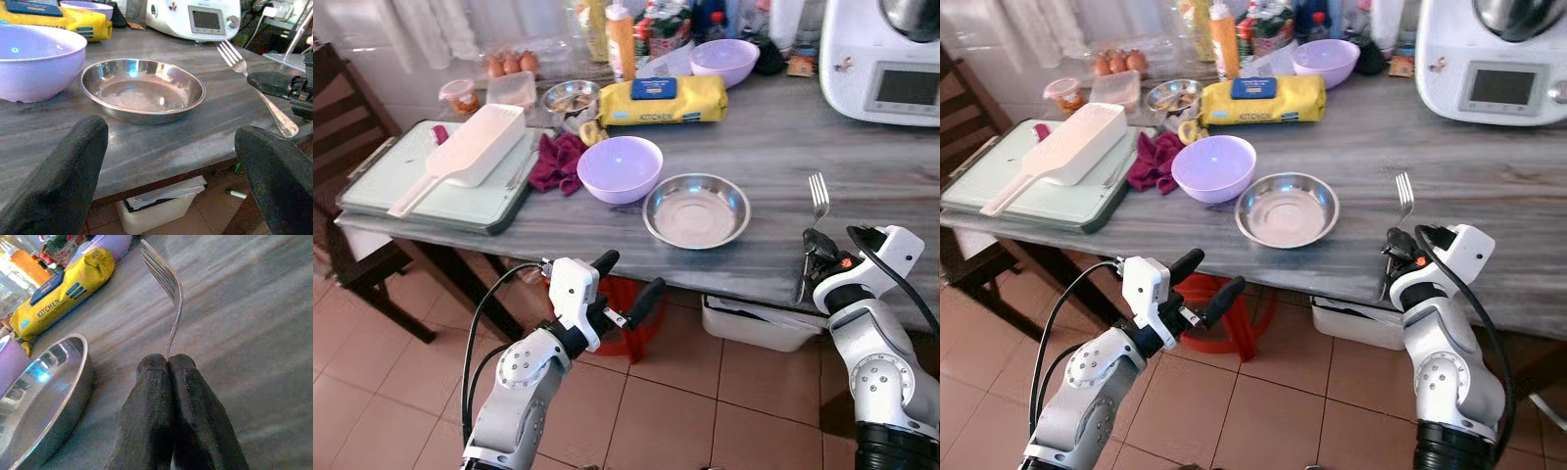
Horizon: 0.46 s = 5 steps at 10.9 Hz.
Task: Setting the table
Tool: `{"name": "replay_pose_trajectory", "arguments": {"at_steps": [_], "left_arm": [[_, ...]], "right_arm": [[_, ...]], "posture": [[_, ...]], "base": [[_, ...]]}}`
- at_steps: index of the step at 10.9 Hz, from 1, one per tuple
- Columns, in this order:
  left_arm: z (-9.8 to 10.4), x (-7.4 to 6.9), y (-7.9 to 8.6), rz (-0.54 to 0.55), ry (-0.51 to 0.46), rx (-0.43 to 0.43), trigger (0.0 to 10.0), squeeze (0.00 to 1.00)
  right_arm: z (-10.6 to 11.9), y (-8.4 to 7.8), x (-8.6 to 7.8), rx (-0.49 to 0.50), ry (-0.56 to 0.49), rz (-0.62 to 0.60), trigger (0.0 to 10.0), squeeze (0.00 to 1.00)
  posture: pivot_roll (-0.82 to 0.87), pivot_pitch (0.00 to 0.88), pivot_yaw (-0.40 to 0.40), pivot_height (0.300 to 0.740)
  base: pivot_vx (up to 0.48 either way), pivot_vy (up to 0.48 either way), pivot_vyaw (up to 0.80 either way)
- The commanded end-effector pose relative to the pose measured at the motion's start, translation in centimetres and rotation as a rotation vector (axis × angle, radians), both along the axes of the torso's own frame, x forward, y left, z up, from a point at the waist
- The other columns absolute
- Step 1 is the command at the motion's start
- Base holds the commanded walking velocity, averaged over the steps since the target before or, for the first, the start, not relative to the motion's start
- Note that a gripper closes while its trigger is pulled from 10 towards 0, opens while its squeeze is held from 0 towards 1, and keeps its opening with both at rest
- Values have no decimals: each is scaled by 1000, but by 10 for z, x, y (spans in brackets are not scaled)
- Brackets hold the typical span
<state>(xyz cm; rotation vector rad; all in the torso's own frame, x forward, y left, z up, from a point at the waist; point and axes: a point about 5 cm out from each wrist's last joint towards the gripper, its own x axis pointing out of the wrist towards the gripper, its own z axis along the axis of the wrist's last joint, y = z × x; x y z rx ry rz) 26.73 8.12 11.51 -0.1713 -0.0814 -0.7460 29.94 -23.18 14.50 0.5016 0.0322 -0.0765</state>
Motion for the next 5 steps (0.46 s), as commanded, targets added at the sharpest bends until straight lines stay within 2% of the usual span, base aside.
{"name": "replay_pose_trajectory", "arguments": {"at_steps": [1,4,5], "left_arm": [[-1,1,2,10,-1,19,10000,0],[-2,1,2,5,0,22,10000,0],[-2,1,2,4,1,23,10000,0]], "right_arm": [[-7,0,-2,-2,34,-5,10000,0],[-7,-1,-3,-10,31,-11,10000,0],[-7,-2,-3,-12,29,-14,10000,0]], "posture": [[-147,92,127,740],[-148,92,130,740],[-147,92,129,740]], "base": [[0,-300,-769],[0,-316,-758],[0,-345,-481]]}}
